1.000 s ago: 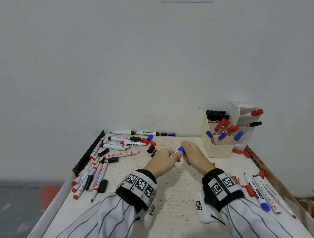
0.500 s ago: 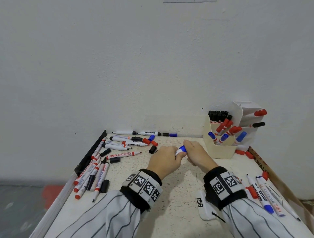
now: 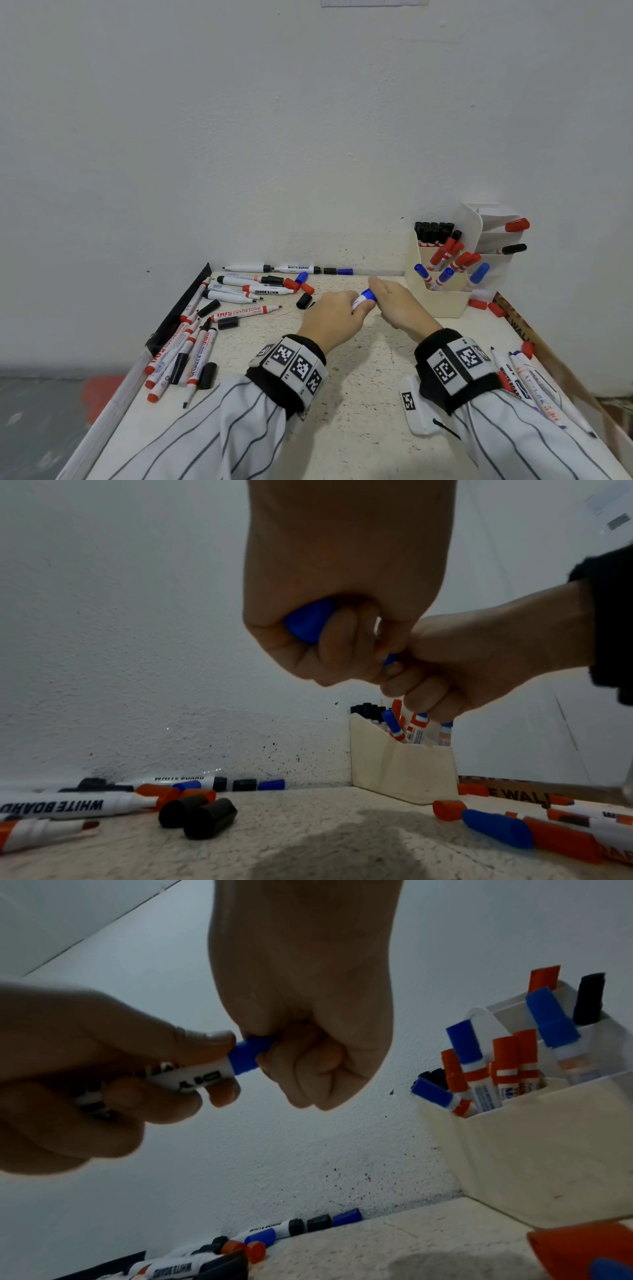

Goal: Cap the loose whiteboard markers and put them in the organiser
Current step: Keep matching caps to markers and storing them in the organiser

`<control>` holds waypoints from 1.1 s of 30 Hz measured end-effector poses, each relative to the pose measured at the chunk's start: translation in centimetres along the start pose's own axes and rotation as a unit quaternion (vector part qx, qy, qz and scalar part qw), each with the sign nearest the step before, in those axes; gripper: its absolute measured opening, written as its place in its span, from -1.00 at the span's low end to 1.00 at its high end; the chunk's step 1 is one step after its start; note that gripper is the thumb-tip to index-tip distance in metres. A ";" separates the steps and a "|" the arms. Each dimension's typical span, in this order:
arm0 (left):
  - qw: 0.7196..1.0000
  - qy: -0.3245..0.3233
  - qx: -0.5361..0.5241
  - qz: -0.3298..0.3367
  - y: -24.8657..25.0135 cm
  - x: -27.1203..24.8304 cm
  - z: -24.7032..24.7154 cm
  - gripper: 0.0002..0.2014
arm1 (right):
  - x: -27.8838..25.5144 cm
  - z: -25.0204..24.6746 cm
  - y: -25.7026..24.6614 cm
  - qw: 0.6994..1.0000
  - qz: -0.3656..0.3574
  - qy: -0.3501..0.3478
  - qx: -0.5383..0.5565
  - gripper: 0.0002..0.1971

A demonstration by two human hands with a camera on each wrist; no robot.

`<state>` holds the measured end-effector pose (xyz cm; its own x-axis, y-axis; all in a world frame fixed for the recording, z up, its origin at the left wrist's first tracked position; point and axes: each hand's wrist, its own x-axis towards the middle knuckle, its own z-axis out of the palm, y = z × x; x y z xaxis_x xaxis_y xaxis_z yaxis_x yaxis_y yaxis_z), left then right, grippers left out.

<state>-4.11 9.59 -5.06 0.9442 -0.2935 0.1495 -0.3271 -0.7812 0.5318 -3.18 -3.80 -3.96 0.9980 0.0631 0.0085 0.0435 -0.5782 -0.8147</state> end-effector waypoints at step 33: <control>0.970 -0.226 0.090 -0.019 8.6 2.8 10.5 -0.88 | 0.5 -20.0 9.4 0.859 -0.156 0.487 -0.001 -0.83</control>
<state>-4.69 -3.72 -8.79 0.8559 -0.4417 -0.2690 -0.3314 -0.8678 0.3703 -1.33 -25.46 0.02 0.5031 -0.4958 0.7079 0.3148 -0.6577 -0.6843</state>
